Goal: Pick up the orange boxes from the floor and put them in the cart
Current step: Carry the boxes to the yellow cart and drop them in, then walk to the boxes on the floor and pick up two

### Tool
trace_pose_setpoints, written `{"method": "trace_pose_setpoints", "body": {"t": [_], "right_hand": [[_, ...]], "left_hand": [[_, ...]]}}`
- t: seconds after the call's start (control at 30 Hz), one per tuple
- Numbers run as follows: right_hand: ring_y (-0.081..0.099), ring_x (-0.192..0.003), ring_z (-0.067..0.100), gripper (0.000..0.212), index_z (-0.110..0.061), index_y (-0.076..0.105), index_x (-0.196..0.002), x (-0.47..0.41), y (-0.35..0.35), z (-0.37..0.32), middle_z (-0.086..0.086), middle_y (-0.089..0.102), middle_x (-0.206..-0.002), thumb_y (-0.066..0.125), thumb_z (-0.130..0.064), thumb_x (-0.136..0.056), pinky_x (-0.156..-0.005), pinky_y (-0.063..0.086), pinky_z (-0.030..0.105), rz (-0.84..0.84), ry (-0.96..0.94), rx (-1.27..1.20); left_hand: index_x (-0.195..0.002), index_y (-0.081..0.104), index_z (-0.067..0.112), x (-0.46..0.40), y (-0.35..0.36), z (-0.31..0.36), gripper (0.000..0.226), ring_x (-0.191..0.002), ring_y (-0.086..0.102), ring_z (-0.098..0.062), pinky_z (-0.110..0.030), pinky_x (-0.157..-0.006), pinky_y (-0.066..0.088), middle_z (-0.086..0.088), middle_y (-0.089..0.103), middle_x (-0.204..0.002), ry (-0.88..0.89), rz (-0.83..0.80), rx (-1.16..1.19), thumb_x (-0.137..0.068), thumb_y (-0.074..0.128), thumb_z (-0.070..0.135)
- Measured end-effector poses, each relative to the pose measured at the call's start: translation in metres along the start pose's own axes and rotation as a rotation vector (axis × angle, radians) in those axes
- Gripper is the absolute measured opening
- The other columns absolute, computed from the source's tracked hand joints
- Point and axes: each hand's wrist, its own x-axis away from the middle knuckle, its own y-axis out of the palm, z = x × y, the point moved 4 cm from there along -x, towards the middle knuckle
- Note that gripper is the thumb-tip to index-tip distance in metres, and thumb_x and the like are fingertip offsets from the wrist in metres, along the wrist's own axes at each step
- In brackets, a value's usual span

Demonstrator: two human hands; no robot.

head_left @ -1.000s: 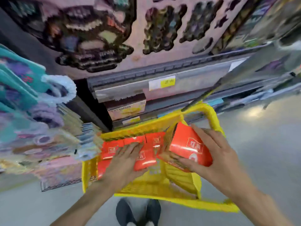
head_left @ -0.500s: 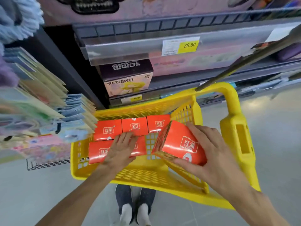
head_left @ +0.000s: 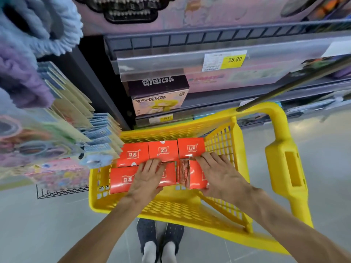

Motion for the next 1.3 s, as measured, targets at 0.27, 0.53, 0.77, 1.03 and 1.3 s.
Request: {"method": "trace_pose_setpoints", "body": {"t": [0.27,0.53,0.77,1.03,1.3], "right_hand": [[0.051,-0.113,0.027,0.090,-0.017,0.040,-0.141,-0.001,0.032,-0.006,0.004,0.048,-0.128,0.079,-0.046,-0.065,-0.095,0.047,0.044,-0.054,0.007,-0.021],[0.048,-0.118,0.029,0.097,-0.011,0.042,-0.140,-0.053,0.076,-0.026,0.005,0.053,-0.129,0.090,-0.018,-0.056,-0.096,0.048,0.043,-0.043,0.041,-0.036],[0.045,-0.124,0.032,0.111,-0.011,0.032,-0.149,-0.039,0.092,-0.023,0.014,0.043,-0.138,0.092,-0.022,-0.056,-0.101,0.046,0.041,-0.004,0.055,-0.083],[0.042,-0.133,0.029,0.088,-0.011,0.033,-0.149,0.027,0.016,-0.005,0.008,0.046,-0.143,0.078,-0.038,-0.078,-0.108,0.043,0.040,0.111,0.047,-0.209],[0.046,-0.135,0.030,0.078,-0.011,0.045,-0.144,0.155,-0.139,0.035,0.010,0.052,-0.142,0.071,-0.050,-0.082,-0.114,0.036,0.040,0.317,0.152,-0.183]], "left_hand": [[-0.140,0.044,0.013,0.004,0.006,-0.002,0.090,-0.123,0.042,-0.031,-0.046,-0.098,0.040,-0.012,0.043,-0.135,-0.004,0.014,-0.010,-0.067,0.084,0.047],[-0.142,0.044,0.014,0.003,0.009,-0.001,0.092,-0.124,0.041,-0.030,-0.045,-0.099,0.040,-0.012,0.043,-0.136,-0.019,0.047,0.000,-0.066,0.084,0.048],[-0.146,0.037,0.016,0.008,0.006,0.003,0.094,-0.127,0.040,-0.030,-0.045,-0.102,0.041,-0.011,0.039,-0.139,-0.016,0.030,0.020,-0.070,0.082,0.049],[-0.143,0.042,0.023,0.027,-0.076,0.024,0.067,-0.136,0.033,-0.021,-0.042,-0.111,0.035,0.000,0.038,-0.145,0.071,0.156,0.163,-0.086,0.064,0.051],[-0.148,0.032,0.024,0.043,-0.262,0.113,0.082,-0.146,0.027,-0.023,-0.045,-0.116,0.031,-0.003,0.036,-0.155,0.309,0.354,0.103,-0.082,0.069,0.055]]}}
